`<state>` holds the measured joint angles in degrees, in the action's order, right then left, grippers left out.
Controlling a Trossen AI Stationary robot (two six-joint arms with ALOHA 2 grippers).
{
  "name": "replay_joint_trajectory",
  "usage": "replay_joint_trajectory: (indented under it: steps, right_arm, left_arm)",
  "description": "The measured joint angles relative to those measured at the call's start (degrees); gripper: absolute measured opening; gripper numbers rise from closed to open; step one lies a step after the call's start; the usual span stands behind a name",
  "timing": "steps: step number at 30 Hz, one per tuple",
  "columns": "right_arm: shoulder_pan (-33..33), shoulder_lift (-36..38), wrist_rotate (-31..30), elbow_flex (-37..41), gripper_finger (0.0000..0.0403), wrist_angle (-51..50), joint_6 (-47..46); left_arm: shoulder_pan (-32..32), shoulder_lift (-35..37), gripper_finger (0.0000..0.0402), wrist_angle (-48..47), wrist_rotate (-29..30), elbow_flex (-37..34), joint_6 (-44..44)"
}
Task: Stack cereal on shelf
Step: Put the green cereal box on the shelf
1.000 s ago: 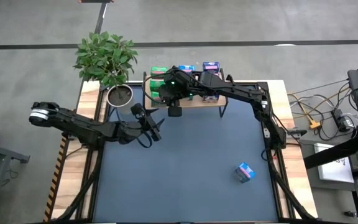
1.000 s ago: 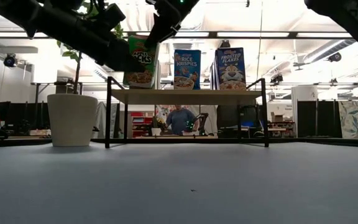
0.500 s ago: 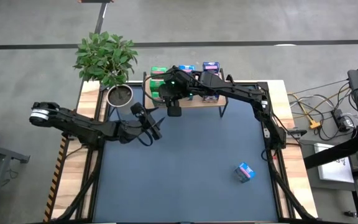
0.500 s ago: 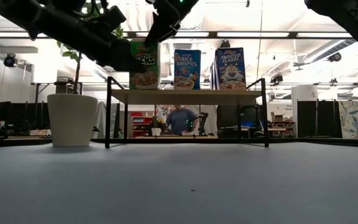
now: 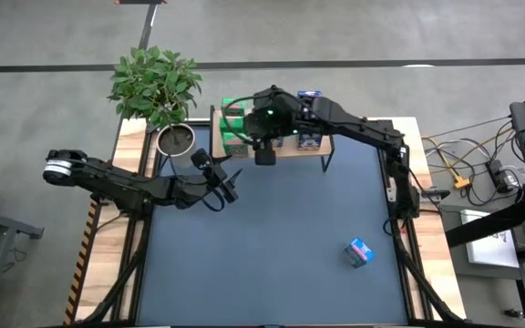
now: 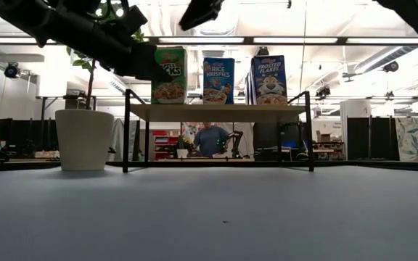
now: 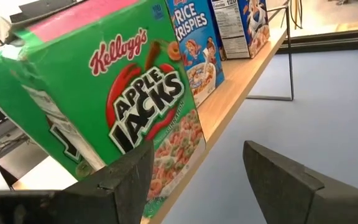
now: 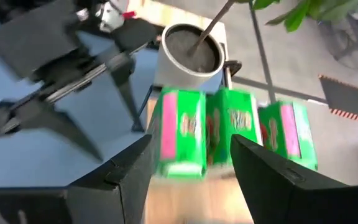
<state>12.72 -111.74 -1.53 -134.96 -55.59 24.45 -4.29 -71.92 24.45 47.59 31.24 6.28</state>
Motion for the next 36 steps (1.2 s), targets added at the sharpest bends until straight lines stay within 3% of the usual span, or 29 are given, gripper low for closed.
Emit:
replay_joint_trajectory:
  steps: [5, 13, 17, 36]
  right_arm:
    - [-0.06, 1.81, 0.05, 0.09, 0.0163, -7.09, -0.85]
    - [0.05, -1.5, -1.83, 3.58, 0.0021, -9.72, -2.04]
    - [0.05, -2.46, -7.12, 5.81, 0.0013, -7.04, -0.97]
    - [0.05, -2.8, -6.47, 8.19, 0.0012, 1.41, 1.75]
  left_arm:
    - [0.07, 0.0, 0.0231, -0.01, 0.02, 0.09, 0.01]
    - [0.07, 0.09, 0.0231, 0.02, 0.04, 0.22, 0.13]
    - [0.07, 0.11, 0.0231, 0.02, 0.04, 0.29, 0.15]
    - [0.07, 0.2, 0.0231, -0.46, 3.52, 0.9, 1.57]
